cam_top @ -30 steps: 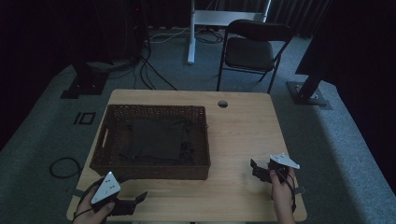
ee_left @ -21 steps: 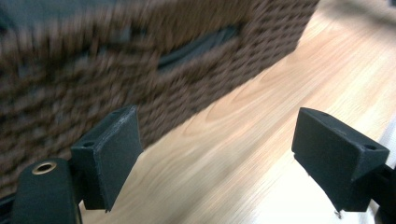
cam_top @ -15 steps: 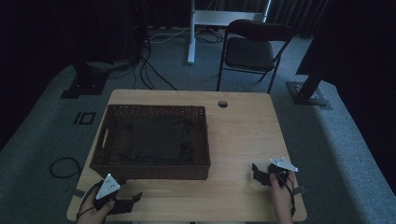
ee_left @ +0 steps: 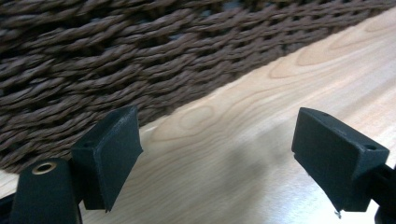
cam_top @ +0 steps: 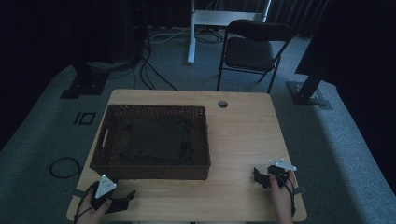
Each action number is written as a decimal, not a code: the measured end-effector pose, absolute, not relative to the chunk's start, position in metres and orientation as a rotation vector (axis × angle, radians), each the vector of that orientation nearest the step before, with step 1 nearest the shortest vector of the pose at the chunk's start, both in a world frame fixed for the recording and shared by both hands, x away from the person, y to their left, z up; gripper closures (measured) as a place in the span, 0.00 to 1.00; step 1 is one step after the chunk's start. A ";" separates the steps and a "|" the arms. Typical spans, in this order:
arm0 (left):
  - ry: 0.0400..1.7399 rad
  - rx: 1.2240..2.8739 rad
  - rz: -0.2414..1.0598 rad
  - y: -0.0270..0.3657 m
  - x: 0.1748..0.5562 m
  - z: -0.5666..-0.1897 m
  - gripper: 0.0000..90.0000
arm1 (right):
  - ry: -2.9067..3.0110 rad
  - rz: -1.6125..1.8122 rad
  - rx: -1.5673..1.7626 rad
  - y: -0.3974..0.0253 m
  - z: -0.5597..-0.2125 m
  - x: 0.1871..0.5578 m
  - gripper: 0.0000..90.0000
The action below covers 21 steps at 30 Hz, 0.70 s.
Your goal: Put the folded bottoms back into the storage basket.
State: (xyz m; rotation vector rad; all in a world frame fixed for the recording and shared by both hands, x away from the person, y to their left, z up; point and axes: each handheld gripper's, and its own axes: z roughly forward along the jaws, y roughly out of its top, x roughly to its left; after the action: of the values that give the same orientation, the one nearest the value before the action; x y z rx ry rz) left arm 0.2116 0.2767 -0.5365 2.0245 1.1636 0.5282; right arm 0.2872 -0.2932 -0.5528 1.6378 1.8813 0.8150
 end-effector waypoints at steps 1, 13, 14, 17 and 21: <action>1.176 2.021 0.530 0.277 0.212 -0.538 0.18 | 1.875 0.815 1.649 -0.294 -0.553 0.287 0.14; 1.283 2.014 0.551 0.287 0.214 -0.548 0.18 | 1.858 0.808 1.665 -0.296 -0.553 0.288 0.14; 1.289 2.013 0.552 0.287 0.214 -0.549 0.18 | 1.858 0.808 1.665 -0.295 -0.553 0.288 0.14; 1.305 1.989 0.567 0.288 0.215 -0.552 0.18 | 1.858 0.808 1.665 -0.296 -0.553 0.288 0.14; 1.313 1.985 0.600 0.288 0.216 -0.553 0.17 | 1.858 0.808 1.664 -0.296 -0.553 0.288 0.14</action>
State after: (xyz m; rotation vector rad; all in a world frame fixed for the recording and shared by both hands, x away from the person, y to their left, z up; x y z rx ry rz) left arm 0.2159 0.2885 -0.5534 1.9849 1.3130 0.5997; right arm 0.2877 -0.2955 -0.5530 1.6643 1.8578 0.8079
